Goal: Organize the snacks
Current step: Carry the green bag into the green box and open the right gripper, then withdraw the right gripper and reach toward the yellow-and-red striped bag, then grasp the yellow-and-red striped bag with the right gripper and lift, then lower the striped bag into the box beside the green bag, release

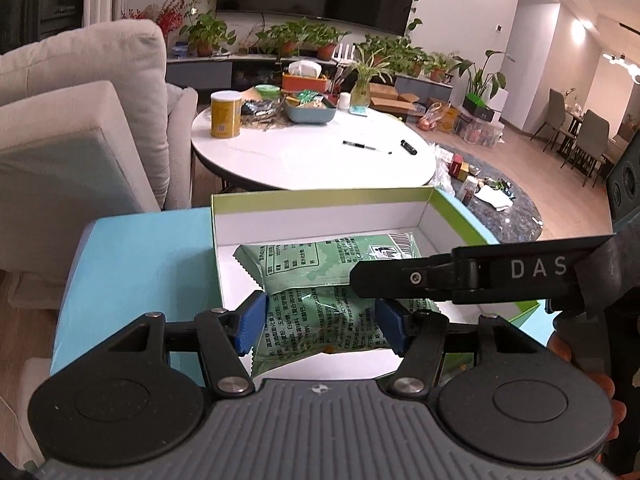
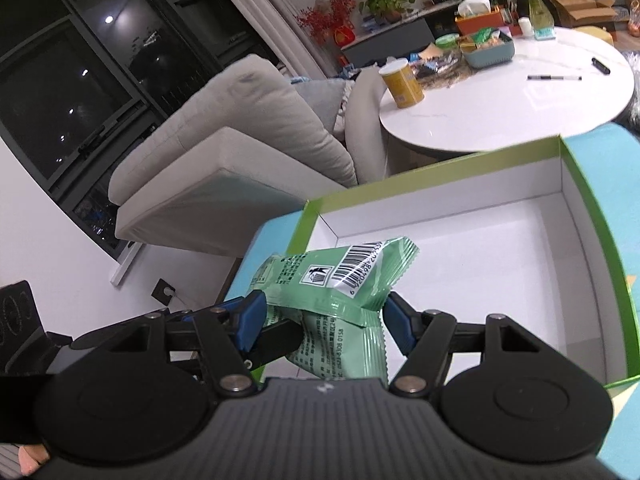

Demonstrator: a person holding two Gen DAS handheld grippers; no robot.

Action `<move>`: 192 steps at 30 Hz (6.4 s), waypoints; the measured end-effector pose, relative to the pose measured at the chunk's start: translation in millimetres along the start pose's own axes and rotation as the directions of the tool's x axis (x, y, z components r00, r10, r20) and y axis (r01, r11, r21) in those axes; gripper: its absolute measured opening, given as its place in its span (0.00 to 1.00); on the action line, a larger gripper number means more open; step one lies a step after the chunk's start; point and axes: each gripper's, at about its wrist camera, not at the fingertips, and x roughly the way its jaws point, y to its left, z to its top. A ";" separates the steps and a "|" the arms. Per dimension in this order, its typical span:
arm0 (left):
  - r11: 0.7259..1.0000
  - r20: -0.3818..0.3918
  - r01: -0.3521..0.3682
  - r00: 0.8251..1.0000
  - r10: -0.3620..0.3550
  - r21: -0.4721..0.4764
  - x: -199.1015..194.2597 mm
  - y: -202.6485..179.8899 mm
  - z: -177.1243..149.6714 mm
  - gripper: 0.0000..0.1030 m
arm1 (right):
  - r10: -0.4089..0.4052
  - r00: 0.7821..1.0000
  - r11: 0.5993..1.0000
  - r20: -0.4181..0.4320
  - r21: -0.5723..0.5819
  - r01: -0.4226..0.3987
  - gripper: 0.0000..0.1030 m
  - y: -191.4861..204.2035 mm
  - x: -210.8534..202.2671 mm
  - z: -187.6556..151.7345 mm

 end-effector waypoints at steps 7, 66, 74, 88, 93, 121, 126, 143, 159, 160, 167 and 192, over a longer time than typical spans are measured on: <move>1.000 -0.022 -0.017 1.000 0.017 -0.008 5.1 3.2 -6.0 0.76 | -0.043 0.998 0.999 -0.042 -0.006 0.043 0.69 -4.2 10.1 -1.4; 0.988 -0.064 -0.041 0.997 0.051 0.148 -98.9 -90.0 -94.9 0.86 | -0.199 0.979 0.975 0.053 -0.093 0.203 0.76 -2.2 -116.8 -77.4; 0.984 -0.147 0.045 0.989 -0.020 0.170 -86.7 -105.4 -109.1 0.86 | -0.203 0.979 0.972 -0.015 -0.122 0.199 0.76 -14.9 -91.6 -72.3; 0.990 -0.258 0.116 0.962 -0.092 0.078 -56.8 -98.4 -110.3 0.81 | -0.176 0.980 0.982 -0.092 -0.084 0.168 0.76 -36.3 -64.4 -64.4; 0.992 -0.199 -0.004 0.980 0.029 0.124 -56.8 -86.4 -104.1 0.81 | -0.130 0.983 0.990 -0.128 -0.062 0.123 0.76 -39.0 -62.7 -67.7; 0.996 -0.202 0.079 0.977 -0.071 0.031 -33.6 -69.6 -92.0 0.54 | -0.090 0.980 0.994 -0.176 -0.071 0.078 0.76 -31.4 -61.4 -74.7; 0.996 -0.187 0.062 0.981 -0.050 0.057 -36.3 -72.1 -91.4 0.54 | -0.108 0.980 0.989 -0.169 -0.123 0.088 0.76 -22.4 -60.7 -79.8; 0.985 -0.007 0.037 0.999 -0.036 0.167 -67.8 -95.4 -44.0 0.54 | -0.106 0.994 0.987 0.013 -0.123 0.106 0.70 0.8 -102.8 -49.8; 0.979 0.023 0.024 0.999 -0.029 0.201 -41.8 -106.9 -4.8 0.55 | -0.137 0.986 0.987 0.094 -0.071 0.144 0.70 -11.0 -101.7 -17.1; 0.979 0.020 0.025 0.999 -0.030 0.201 -38.9 -106.2 -3.1 0.56 | -0.139 0.986 0.987 0.094 -0.068 0.145 0.70 -11.9 -100.7 -15.6; 0.979 -0.006 0.027 1.000 -0.026 0.203 -17.3 -105.1 5.2 0.58 | -0.141 0.987 0.989 0.080 -0.031 0.144 0.70 -26.3 -88.9 -7.1; 0.986 -0.105 0.022 0.994 -0.005 0.163 47.0 -87.3 11.3 0.65 | -0.199 0.980 0.980 0.017 0.023 0.199 0.71 -60.8 -48.2 3.7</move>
